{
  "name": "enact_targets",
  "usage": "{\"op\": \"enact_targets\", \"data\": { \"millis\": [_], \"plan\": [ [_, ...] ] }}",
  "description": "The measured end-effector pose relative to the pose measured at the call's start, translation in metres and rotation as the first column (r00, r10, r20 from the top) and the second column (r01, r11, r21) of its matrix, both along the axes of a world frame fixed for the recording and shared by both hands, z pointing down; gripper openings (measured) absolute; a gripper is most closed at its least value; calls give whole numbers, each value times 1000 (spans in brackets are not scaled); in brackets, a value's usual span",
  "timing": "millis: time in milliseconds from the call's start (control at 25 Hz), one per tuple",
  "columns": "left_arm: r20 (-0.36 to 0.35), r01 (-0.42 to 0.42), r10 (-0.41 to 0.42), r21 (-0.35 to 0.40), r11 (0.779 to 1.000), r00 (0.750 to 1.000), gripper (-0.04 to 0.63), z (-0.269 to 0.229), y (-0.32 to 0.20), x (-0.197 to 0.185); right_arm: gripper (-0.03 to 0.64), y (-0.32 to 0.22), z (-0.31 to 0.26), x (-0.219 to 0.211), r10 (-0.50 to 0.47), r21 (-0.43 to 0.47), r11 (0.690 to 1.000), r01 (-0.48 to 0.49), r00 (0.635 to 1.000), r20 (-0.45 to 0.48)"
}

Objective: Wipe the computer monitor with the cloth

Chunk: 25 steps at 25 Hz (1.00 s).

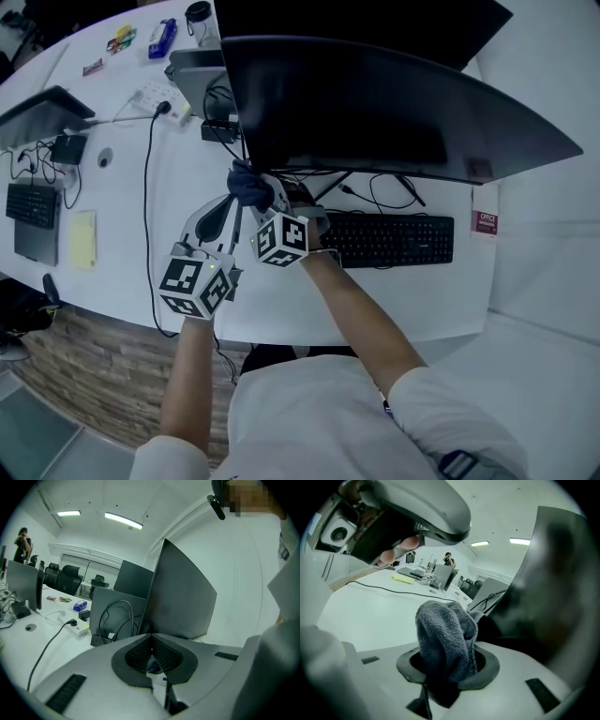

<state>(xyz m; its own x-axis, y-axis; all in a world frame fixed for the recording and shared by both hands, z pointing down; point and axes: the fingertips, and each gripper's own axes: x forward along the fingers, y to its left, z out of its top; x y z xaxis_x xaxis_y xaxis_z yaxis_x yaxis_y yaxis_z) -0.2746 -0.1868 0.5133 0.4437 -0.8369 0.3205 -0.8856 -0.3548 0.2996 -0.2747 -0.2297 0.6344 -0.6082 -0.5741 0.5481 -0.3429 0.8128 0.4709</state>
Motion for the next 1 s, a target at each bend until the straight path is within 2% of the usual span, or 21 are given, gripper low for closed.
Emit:
{"op": "enact_targets", "data": {
  "millis": [1000],
  "plan": [
    [-8,-21,21,-21,1000,1000,12,4,0,62,138,-21,18,106,137,-47,989,-139,989,-51]
  ]
}}
